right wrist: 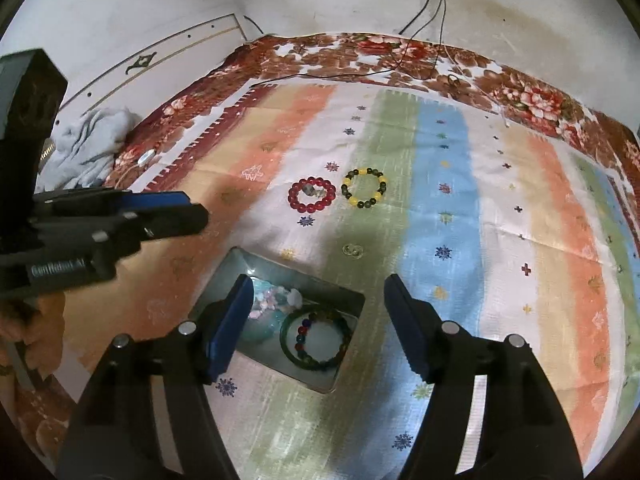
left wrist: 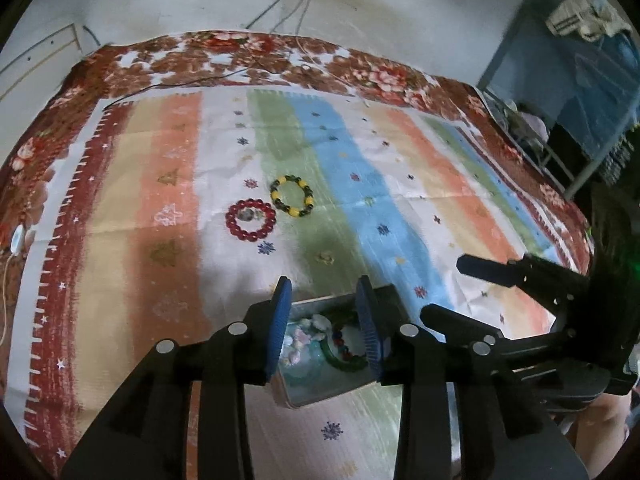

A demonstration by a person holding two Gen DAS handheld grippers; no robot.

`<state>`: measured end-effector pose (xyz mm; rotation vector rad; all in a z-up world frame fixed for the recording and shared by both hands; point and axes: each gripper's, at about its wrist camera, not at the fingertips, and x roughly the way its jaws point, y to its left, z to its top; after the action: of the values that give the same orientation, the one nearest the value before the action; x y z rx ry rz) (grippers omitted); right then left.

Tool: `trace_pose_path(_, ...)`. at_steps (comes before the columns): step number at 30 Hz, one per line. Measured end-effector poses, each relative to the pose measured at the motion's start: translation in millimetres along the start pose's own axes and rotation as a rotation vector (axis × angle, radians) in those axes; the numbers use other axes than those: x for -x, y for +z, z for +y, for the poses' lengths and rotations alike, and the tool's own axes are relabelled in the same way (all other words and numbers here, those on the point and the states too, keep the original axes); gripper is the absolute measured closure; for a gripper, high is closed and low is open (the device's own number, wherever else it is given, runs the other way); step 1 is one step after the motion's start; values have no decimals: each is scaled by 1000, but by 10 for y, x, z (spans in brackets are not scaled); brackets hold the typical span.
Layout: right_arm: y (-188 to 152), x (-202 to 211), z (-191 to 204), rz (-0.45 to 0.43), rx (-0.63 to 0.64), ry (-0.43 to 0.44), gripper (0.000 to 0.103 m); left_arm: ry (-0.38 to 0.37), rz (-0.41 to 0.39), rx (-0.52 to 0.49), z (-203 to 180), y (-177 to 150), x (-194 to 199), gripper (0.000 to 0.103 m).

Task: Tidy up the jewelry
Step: 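Open both tools to drop the bracelets into the tin, then move both tools toward the red bead and yellow-black bracelets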

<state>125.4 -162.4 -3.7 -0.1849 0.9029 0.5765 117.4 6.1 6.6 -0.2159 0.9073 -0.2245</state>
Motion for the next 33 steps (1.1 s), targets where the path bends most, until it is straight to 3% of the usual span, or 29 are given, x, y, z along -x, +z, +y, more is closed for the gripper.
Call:
trace_pose_path(6,4,-24,-25,-3,-7,-6,39,22,-2,15,95,28,-12,71)
trace_pose_path(11,38,-83,-86,-3,-26,-7,39,89,-5,4,163,79,-73,65)
trace_pose_path(15,93,-139,-173,-14,-43,-9,39,171,-8,-11,235,107,-153,53)
trace_pose_path(19,188,-238,-292,-21,-77,-13,39,184,-6,-7,312,171,-243,35)
trace_pose_path(33,393,-647,-613,9,-159,-9,39,218,77,20,586,385,-672,31)
